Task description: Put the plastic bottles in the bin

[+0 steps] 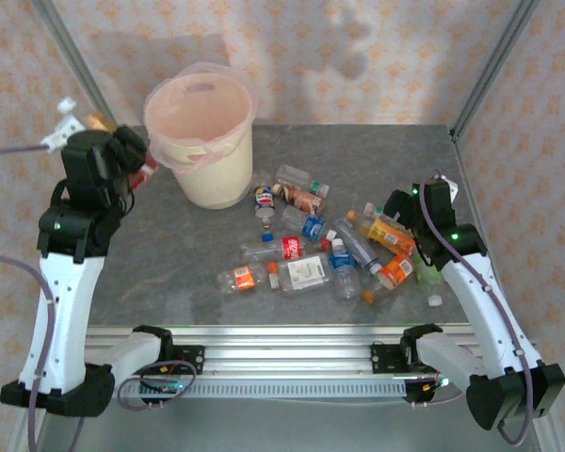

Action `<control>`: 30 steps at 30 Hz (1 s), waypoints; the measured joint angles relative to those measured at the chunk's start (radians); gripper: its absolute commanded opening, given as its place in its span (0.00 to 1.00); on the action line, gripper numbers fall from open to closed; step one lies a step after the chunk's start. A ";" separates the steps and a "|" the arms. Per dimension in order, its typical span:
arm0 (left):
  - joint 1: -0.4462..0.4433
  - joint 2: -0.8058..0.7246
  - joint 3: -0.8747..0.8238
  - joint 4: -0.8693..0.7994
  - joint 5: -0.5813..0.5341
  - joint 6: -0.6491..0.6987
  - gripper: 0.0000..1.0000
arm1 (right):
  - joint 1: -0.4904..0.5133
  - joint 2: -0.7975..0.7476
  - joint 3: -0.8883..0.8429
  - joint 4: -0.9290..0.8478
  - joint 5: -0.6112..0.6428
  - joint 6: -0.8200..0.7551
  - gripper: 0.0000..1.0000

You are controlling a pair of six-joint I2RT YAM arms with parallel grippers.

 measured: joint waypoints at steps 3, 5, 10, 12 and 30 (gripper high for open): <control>0.000 0.135 0.136 0.081 0.013 0.034 0.27 | 0.000 0.000 0.000 0.000 -0.004 0.003 0.99; 0.000 0.238 0.229 0.132 0.032 0.056 0.28 | 0.000 0.000 0.000 0.000 -0.007 0.003 0.99; 0.000 0.529 0.439 0.199 0.098 0.105 0.26 | 0.000 0.000 0.000 -0.003 -0.011 0.011 0.99; 0.000 0.639 0.531 0.202 0.129 0.126 0.25 | 0.000 0.000 0.000 -0.005 -0.016 0.020 0.99; -0.009 1.052 0.748 0.089 0.271 0.280 0.30 | 0.013 0.017 0.000 -0.007 -0.063 0.064 0.99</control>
